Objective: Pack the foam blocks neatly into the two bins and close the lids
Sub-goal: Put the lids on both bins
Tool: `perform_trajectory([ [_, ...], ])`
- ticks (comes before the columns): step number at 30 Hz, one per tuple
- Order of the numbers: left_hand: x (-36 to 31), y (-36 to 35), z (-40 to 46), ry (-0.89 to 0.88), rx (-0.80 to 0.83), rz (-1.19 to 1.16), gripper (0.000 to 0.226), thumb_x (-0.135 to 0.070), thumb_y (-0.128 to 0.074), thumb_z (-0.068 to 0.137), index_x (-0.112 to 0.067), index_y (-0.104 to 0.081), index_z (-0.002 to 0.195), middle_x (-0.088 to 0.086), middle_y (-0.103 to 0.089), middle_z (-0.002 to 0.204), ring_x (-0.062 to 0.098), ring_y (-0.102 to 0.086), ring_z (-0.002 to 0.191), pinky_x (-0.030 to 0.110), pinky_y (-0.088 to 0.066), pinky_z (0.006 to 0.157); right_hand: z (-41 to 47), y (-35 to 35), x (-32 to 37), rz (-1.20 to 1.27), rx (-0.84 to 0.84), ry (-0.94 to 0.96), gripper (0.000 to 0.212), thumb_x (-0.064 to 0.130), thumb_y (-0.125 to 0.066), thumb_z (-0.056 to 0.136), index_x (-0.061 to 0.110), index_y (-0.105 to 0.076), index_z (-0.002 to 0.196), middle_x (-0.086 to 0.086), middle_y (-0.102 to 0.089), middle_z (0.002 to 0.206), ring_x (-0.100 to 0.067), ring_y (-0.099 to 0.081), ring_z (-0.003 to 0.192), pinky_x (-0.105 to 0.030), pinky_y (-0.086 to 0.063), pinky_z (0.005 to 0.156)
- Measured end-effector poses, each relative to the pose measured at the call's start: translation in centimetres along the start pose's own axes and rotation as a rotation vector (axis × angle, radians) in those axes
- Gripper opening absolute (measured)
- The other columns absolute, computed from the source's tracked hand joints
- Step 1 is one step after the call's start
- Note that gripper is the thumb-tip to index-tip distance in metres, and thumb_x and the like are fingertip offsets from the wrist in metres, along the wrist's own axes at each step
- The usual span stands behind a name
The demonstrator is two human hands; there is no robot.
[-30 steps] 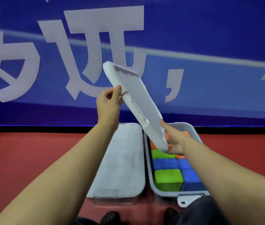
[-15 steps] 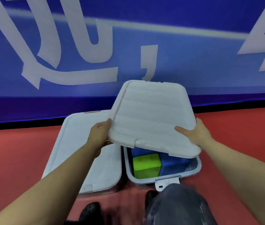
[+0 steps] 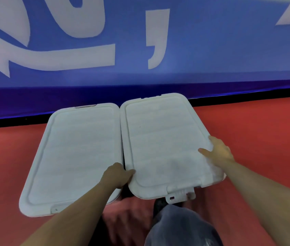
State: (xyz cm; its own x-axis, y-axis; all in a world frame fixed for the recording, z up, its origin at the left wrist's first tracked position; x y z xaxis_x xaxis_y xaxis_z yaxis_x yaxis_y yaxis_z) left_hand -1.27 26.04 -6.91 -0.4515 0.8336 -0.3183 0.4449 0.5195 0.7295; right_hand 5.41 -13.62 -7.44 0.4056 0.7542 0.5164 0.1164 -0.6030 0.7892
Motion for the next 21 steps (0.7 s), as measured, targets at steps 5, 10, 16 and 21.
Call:
perform_trajectory([
  [5, -2.9, -0.1, -0.4, -0.122, -0.133, 0.220, 0.037, -0.048, -0.069, 0.085, -0.016, -0.057, 0.099, 0.002, -0.063, 0.101, 0.023, -0.058, 0.090, 0.033, -0.051, 0.076, 1.0, -1.6, -0.4, -0.074, -0.015, 0.001, 0.080, 0.038, -0.075, 0.087, 0.019, -0.035, 0.155, -0.008, -0.037, 0.157, -0.034, -0.038, 0.141, -0.045, -0.034, 0.115],
  [10, -4.4, -1.2, 0.9, -0.319, -0.205, 0.297, 0.094, -0.062, -0.075, 0.075, -0.022, -0.034, 0.149, 0.004, -0.034, 0.153, 0.027, -0.033, 0.141, 0.043, -0.040, 0.109, -1.9, -4.5, 1.4, -0.186, 0.006, 0.188, 0.083, 0.055, -0.069, 0.088, 0.027, -0.033, 0.157, 0.005, -0.019, 0.168, -0.020, -0.015, 0.155, -0.038, -0.014, 0.126],
  [16, -3.7, -2.3, 2.6, -0.294, -0.031, 0.377, 0.112, -0.065, -0.075, 0.073, -0.026, -0.017, 0.160, -0.003, 0.008, 0.170, 0.027, -0.004, 0.157, 0.054, -0.016, 0.124, -8.1, -9.7, 1.2, -0.244, 0.180, 0.525, 0.095, 0.092, -0.027, 0.077, 0.036, -0.038, 0.154, 0.018, -0.012, 0.166, -0.010, -0.004, 0.156, -0.028, 0.009, 0.123],
  [21, -3.1, -2.9, 2.7, -0.312, -0.048, 0.408, 0.115, -0.063, -0.077, 0.071, -0.026, -0.015, 0.161, -0.002, 0.008, 0.171, 0.025, -0.005, 0.157, 0.051, -0.021, 0.123, -10.3, -11.2, -0.9, -0.316, 0.146, 0.589, 0.096, 0.089, -0.045, 0.076, 0.039, -0.027, 0.155, 0.019, 0.000, 0.168, -0.006, 0.010, 0.155, -0.035, 0.007, 0.126],
])
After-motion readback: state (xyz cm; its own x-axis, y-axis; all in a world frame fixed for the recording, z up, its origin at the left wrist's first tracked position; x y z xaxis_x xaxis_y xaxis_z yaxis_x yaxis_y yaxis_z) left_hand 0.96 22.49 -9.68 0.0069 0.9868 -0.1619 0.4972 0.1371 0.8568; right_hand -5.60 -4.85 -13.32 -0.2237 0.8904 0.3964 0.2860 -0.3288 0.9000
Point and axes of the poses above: each hand's wrist, its own z-axis towards the middle knuckle, its own y-axis out of the back of the hand, x = y × z, the point moved 4 cm from there along z, towards the middle knuckle
